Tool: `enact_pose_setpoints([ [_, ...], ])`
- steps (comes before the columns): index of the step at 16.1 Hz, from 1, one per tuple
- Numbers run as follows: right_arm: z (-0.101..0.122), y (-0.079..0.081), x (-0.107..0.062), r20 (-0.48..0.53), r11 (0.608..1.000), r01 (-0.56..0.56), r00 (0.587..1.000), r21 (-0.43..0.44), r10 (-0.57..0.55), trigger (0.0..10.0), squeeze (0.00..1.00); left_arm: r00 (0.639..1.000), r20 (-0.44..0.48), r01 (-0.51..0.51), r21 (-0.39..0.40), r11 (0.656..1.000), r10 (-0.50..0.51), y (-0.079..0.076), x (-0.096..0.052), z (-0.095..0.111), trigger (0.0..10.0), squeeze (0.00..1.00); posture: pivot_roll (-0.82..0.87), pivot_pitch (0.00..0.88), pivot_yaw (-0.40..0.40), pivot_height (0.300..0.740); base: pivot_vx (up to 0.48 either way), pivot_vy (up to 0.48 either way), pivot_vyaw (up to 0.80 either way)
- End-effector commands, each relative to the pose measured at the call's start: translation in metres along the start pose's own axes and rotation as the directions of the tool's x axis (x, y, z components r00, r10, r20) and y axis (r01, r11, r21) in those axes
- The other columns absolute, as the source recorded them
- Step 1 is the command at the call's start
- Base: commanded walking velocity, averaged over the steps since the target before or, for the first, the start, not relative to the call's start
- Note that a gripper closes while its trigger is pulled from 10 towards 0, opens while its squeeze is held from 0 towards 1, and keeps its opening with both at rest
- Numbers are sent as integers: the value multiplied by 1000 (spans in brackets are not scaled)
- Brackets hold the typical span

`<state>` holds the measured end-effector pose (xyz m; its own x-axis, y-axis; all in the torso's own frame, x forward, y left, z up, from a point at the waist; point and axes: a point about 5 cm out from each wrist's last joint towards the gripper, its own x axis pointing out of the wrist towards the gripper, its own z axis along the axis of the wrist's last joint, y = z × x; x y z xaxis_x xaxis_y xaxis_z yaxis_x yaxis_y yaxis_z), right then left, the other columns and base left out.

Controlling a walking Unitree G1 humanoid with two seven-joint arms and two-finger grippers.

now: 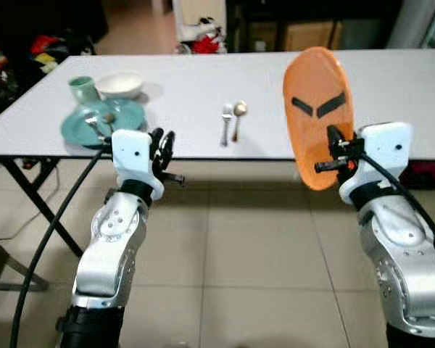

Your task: Setting the table

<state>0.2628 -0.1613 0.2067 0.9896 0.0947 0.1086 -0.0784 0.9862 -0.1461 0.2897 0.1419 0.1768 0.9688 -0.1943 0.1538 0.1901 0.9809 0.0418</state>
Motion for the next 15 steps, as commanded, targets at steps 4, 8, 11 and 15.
enact_pose_setpoints([
  [4, 12, 8, 0, 56, 1000, -30, 998, 9, 29, 10000, 0, 1000, -7, -3, 6, 1000, 3, 5, 1, 0, 10000, 0, -34, 0, 59, 740, 344, 0, 0],
  [8, 12, 8, 1, 56, 1000, -24, 998, 10, 24, 10000, 0, 1000, -3, 8, 3, 1000, -8, 3, 1, 1, 10000, 0, -37, 0, 60, 740, 346, 0, 0],
  [11, 12, 7, 1, 51, 1000, -21, 999, 23, 19, 10000, 0, 1000, -4, 16, 3, 1000, -16, 2, 1, 0, 10000, 0, -35, 0, 60, 740, 351, 0, -533],
  [15, 12, 9, 1, 53, 999, -23, 998, 25, 21, 10000, 0, 1000, -5, 21, 8, 1000, -21, 3, 1, 1, 10000, 0, -33, 0, 63, 740, 354, 0, -600],
])
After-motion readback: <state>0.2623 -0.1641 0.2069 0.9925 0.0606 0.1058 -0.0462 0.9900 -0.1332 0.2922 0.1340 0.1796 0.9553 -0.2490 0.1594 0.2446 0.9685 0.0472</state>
